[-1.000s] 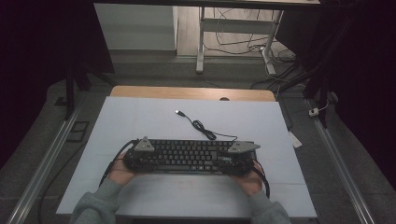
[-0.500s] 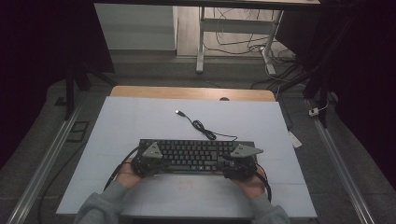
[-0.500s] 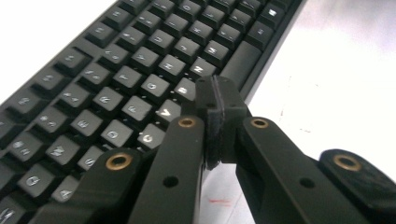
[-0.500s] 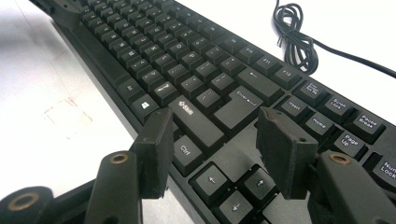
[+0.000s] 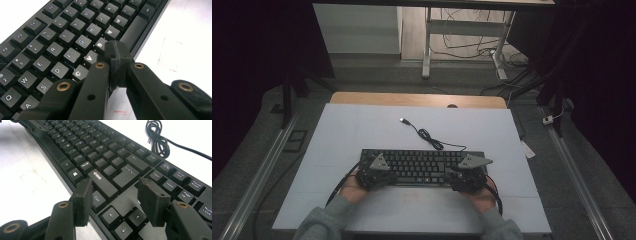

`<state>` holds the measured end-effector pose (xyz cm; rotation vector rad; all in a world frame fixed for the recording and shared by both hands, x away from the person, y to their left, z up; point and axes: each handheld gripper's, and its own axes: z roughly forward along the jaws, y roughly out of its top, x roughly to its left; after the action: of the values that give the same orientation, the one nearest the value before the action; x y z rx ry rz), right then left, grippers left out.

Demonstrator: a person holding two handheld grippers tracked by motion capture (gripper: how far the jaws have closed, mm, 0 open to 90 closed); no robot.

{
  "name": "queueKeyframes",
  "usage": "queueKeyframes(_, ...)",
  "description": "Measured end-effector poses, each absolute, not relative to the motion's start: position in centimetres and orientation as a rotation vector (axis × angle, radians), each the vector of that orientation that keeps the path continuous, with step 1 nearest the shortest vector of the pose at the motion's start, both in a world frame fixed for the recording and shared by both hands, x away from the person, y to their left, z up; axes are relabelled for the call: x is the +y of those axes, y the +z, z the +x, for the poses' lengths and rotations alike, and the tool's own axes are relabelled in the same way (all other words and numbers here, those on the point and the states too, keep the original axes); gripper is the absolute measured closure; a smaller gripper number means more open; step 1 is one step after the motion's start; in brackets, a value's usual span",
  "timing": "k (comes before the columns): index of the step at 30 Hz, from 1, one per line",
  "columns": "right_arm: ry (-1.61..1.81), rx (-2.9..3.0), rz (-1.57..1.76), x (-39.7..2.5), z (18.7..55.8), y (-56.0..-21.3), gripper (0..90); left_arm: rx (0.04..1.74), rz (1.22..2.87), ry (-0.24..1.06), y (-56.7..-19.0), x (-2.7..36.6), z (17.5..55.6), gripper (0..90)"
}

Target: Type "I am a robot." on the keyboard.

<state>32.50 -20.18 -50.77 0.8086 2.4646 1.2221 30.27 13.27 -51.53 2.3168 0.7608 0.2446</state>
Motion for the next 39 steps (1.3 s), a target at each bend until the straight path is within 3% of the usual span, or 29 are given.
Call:
queueKeyframes(14,1.214,2.460,0.810,-20.2,32.6,-50.8,45.8,0.727,2.368,0.320,-51.7,12.7,30.0,88.7)
queueKeyframes(27,1.202,2.458,0.802,-20.3,32.7,-50.8,45.6,0.804,2.201,0.299,-49.6,14.7,29.9,87.4)
queueKeyframes(39,1.185,2.459,0.797,-20.3,32.7,-50.8,44.9,0.928,2.113,0.329,-48.8,16.3,30.2,53.3)
